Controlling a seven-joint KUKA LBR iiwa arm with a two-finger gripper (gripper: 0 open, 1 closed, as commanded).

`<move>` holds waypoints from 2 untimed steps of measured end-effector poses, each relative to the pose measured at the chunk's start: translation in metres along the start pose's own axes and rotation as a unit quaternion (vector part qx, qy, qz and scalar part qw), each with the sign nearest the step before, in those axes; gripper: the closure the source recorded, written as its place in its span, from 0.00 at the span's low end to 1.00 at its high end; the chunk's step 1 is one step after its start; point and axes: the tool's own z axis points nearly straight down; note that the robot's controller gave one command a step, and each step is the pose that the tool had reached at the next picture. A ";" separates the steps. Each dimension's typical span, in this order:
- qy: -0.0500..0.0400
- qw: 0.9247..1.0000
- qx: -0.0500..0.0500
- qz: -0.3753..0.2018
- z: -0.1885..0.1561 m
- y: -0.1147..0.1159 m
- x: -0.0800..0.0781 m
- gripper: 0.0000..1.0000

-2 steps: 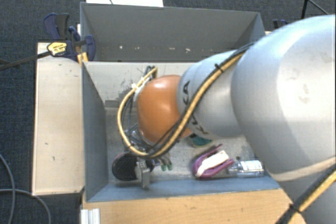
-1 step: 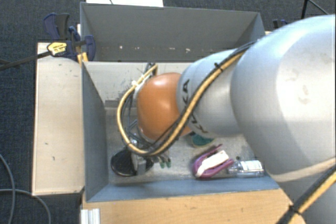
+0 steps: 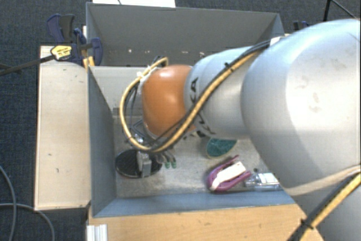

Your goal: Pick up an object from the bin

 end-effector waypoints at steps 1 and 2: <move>-0.003 1.000 0.000 -0.004 -0.091 0.002 -0.023 1.00; 0.000 0.998 0.001 0.062 -0.009 -0.013 0.015 1.00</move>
Offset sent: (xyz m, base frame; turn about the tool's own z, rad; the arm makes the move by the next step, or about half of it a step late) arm 0.0190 0.0046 0.0859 -0.0101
